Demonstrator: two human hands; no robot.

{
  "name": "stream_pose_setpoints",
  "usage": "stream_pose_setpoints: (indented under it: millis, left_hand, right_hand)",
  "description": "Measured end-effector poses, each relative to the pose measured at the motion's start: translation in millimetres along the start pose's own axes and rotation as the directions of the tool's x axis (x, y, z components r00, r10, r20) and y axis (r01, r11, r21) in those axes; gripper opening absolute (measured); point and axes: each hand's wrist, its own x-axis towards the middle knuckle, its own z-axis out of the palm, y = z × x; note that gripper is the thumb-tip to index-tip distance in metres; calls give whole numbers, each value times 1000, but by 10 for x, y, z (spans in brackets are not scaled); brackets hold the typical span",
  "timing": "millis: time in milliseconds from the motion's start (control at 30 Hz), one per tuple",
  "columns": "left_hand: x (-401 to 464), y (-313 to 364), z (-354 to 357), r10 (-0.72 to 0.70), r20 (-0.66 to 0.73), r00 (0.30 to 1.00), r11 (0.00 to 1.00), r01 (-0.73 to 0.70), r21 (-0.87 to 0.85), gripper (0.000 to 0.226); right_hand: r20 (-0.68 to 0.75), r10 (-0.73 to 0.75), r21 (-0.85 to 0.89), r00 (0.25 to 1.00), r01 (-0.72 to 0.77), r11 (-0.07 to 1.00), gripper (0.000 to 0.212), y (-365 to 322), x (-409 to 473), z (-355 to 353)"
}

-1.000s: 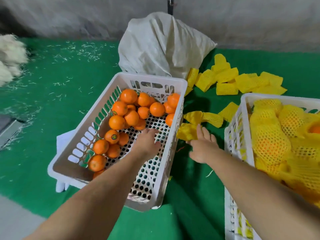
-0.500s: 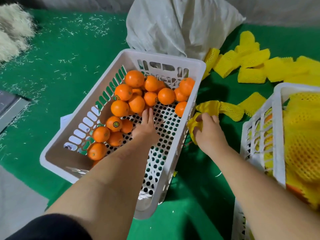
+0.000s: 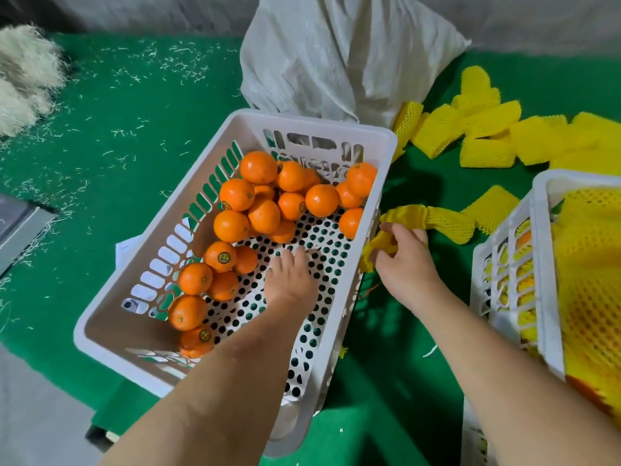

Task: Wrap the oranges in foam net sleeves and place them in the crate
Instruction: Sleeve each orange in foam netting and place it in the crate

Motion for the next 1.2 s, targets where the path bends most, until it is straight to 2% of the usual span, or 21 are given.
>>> stream_pose_setpoints:
  millis: [33,67,100,167,233,333,367,433,533,600,667,733,800,833,933,967,1033,1100,1200]
  left_hand:
    - [25,9,-6,-108,-12,994,983,105,-152,83]
    - [89,22,-41,-224,2,974,917,212,-338,92]
    - [184,38,-92,-317,41,948,806,292,-515,98]
    - [415,84,-202,-398,118,910,567,345,-748,93]
    - [599,129,-279,-467,172,868,403,382,-832,90]
    - [733,149,-270,-628,219,747,267,471,-841,100]
    - [760,145,-248,-675,231,701,225,494,-840,100]
    - [778,152,-246,-678,269,684,214,534,-818,97]
    - [683,183,-315,-612,364,702,205,586,-784,99]
    - [491,238,-382,-574,352,739,268,576,-772,97]
    - [223,293,-428,-433,292,853,268,431,-861,73]
    - [-130,317,-578,-280,197,940,249,269,-930,43]
    - [-503,346,-855,-141,118,983,221,147,-964,31]
    - [-693,366,-997,-96,58,994,175,74,-982,30]
    - [-1270,373,-1376,-68,-169,983,85,-163,-983,37]
    - [-1435,378,-1458,1,-194,981,72,-194,-978,39]
    - [-1691,410,-1507,254,-91,963,13,-97,-995,45]
    - [-1870,444,-1464,504,71,861,-7,86,-996,53]
    - [-2035,383,-1322,649,149,746,31,170,-985,49]
  right_hand:
    - [3,4,-6,1000,-4,1000,38,4,0,-1]
    - [6,5,-11,1000,-5,1000,39,11,5,2]
    - [12,4,-19,1000,-4,1000,40,20,7,9]
    - [21,-9,-42,1000,10,999,40,33,16,26]
    - [28,-22,-59,999,23,998,39,52,29,41]
    - [27,-49,-86,998,51,995,41,74,48,45]
    - [22,-53,-81,998,55,995,41,77,58,43]
    - [-2,-68,-67,998,68,995,35,69,84,25]
    - [-57,-148,-25,987,147,989,17,7,99,-22]
    - [-89,-213,-1,973,213,977,20,-40,75,-70]
    - [-92,-224,14,970,226,974,19,-87,34,-130]
    - [-69,-152,129,986,160,979,17,-171,-32,-197]
    - [-60,-76,282,995,90,955,18,-244,-157,-267]
    - [-71,-42,337,997,63,939,21,-275,-240,-313]
    - [-144,110,570,983,-8,821,21,-354,-553,-489]
    - [-181,145,623,973,-1,782,19,-375,-678,-546]
    - [-215,157,668,964,27,744,17,-392,-958,-604]
    - [-188,124,672,974,36,740,12,-362,-1253,-604]
    - [-207,125,558,970,12,830,22,-172,-1605,-603]
